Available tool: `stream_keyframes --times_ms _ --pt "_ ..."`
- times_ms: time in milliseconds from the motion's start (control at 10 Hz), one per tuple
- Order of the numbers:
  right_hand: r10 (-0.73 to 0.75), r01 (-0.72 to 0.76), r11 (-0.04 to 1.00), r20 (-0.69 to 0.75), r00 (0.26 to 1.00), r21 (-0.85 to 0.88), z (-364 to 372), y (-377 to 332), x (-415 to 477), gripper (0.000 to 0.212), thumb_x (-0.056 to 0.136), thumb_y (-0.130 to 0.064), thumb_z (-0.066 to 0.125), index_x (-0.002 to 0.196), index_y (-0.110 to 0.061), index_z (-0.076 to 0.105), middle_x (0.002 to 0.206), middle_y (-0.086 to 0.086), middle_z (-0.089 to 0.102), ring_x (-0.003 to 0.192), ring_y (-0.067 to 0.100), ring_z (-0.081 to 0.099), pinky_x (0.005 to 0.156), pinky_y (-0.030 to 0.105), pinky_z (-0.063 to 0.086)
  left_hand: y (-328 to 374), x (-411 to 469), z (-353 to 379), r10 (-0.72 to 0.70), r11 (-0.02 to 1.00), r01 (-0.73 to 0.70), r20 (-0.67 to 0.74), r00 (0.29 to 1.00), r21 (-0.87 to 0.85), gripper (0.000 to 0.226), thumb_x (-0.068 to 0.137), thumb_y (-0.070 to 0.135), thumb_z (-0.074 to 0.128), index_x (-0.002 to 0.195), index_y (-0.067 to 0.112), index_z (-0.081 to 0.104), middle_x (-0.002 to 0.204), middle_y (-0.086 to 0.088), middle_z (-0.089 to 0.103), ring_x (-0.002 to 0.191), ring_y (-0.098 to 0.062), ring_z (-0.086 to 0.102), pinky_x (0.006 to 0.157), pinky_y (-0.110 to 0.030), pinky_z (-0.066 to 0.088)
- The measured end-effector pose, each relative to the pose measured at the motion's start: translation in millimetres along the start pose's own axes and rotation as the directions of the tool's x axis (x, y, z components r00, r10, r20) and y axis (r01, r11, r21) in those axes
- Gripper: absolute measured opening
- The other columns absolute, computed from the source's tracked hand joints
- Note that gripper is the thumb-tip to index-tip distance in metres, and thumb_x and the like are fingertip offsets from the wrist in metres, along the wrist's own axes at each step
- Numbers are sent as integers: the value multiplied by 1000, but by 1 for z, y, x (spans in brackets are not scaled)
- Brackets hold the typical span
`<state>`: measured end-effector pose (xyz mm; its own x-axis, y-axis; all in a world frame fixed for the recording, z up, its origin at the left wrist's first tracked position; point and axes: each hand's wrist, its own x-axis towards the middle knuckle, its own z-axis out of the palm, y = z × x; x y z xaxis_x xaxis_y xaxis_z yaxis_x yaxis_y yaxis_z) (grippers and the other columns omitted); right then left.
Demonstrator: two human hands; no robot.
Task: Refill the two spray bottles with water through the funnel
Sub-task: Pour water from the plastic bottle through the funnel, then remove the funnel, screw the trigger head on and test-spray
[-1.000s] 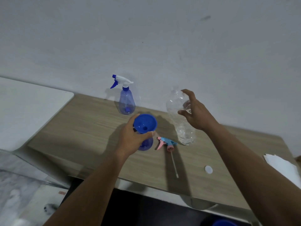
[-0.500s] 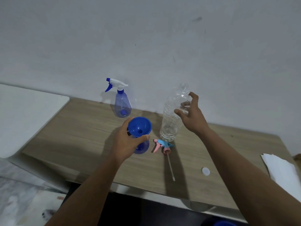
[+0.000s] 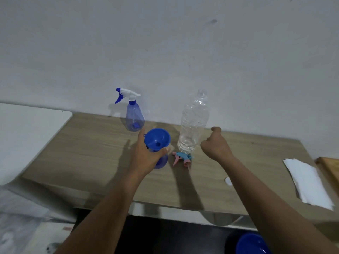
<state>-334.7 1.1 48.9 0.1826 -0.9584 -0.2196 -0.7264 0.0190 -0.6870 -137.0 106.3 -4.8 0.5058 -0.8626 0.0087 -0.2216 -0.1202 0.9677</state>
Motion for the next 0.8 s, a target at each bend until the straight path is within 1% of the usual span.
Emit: stream_keyframes --times_ms 100,200,300,400,500,600,700,800 --pt "10 -7 1000 99 995 -30 16 -10 -17 62 86 -6 51 146 -7 31 108 13 64 86 24 59 61 29 41 -13 -2 1 -22 999 22 -11 1000 -39 119 64 25 94 156 33 19 120 26 51 115 2 55 89 -16 47" --pt "-85 90 996 150 985 -23 30 -32 -29 68 86 -8 55 149 -14 29 117 11 60 79 22 60 59 26 41 -33 -4 -2 -25 1000 24 -105 994 -11 118 55 37 97 147 42 24 135 13 51 122 -9 54 96 -31 47" --pt "-212 218 976 164 963 -23 43 -54 -31 80 85 -16 63 154 -22 21 132 10 52 88 24 67 57 20 45 -48 -6 -2 -58 998 65 -205 977 27 100 52 41 97 129 43 33 133 7 53 119 -12 56 93 -35 51" --pt "-322 354 926 215 922 -133 58 -68 -26 100 81 -42 75 158 -26 13 151 10 38 119 28 58 78 31 53 -58 -3 0 -120 990 129 -156 981 54 90 53 47 93 124 35 41 126 7 57 112 -15 60 88 -40 55" --pt "-335 405 886 293 896 -225 68 -77 -20 115 74 -68 73 160 -27 9 160 6 28 142 28 38 108 46 44 -63 6 4 -115 978 121 -43 992 168 75 61 38 91 124 25 53 119 5 65 108 -17 64 90 -36 55" --pt "-363 439 832 266 893 -339 78 -78 -11 99 76 -72 67 155 -27 28 149 7 41 137 32 40 105 44 45 -67 16 6 -152 962 141 29 988 233 64 71 29 87 127 16 58 120 -1 67 112 -21 65 95 -36 53" --pt "-397 464 767 239 886 -443 82 -77 -5 79 84 -58 69 147 -18 42 137 9 46 126 32 48 96 36 43 -71 20 6 -157 953 132 72 985 272 56 78 23 83 127 11 58 114 1 65 105 -16 62 83 -19 43" --pt "-432 509 753 269 861 -417 77 -80 -4 89 80 -48 75 152 -18 31 135 12 48 118 33 54 91 36 45 -78 23 6 -224 962 204 98 970 184 53 76 2 82 124 9 59 116 -1 64 109 -19 61 77 -21 50"
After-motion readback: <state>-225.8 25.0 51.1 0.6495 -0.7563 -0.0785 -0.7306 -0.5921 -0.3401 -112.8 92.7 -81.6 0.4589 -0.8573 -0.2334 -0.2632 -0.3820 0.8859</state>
